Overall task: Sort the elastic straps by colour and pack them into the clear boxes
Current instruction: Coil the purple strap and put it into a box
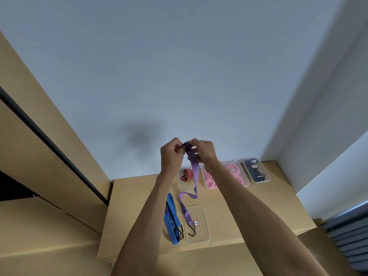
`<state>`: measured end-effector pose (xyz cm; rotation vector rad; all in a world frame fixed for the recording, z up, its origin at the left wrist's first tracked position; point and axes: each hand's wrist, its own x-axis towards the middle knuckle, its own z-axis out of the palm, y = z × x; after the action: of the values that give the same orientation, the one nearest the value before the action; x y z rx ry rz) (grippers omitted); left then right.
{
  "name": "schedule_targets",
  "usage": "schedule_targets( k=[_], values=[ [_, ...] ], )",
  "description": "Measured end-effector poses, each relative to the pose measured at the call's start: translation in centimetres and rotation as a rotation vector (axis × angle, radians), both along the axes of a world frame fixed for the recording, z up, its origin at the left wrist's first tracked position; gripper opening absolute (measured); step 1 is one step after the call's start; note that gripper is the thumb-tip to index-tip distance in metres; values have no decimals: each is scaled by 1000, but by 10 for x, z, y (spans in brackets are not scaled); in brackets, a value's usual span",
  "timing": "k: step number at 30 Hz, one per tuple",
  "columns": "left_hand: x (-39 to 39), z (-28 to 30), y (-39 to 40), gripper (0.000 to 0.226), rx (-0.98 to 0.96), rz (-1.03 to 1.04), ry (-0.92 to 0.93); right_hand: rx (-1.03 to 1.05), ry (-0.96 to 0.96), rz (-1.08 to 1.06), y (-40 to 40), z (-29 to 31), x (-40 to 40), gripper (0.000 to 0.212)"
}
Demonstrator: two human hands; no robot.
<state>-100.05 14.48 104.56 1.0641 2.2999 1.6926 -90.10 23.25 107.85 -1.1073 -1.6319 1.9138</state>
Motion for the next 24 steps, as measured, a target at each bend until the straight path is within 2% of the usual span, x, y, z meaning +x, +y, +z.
schedule_targets(
  k=[3, 6, 8, 11, 14, 18, 21, 24],
  values=[
    [0, 7, -1, 24, 22, -26, -103, 11, 23, -21, 0, 4, -1, 25],
    [1, 19, -1, 10, 112, -66, -524, 100, 95, -87, 0, 4, -3, 27],
    [1, 25, 1, 18, 72, -64, -641, 152, 151, -97, -3, 3, -1, 36],
    [-1, 32, -1, 20, 23, -116, -661, 229, 216, -68, -9, 0, 6, 43],
    [-4, 34, -6, 18, 33, -127, -595, 205, 214, -15, -13, 5, 10, 43],
    [-6, 30, -11, 19, 111, -80, -480, 162, 255, 116, -19, 15, 12, 34],
    [-7, 28, -13, 30, 152, -72, -461, 178, 298, 203, -23, 20, 13, 24],
    [-6, 28, -15, 21, 156, -51, -493, 164, 308, 171, -23, 20, 10, 23]
  ],
)
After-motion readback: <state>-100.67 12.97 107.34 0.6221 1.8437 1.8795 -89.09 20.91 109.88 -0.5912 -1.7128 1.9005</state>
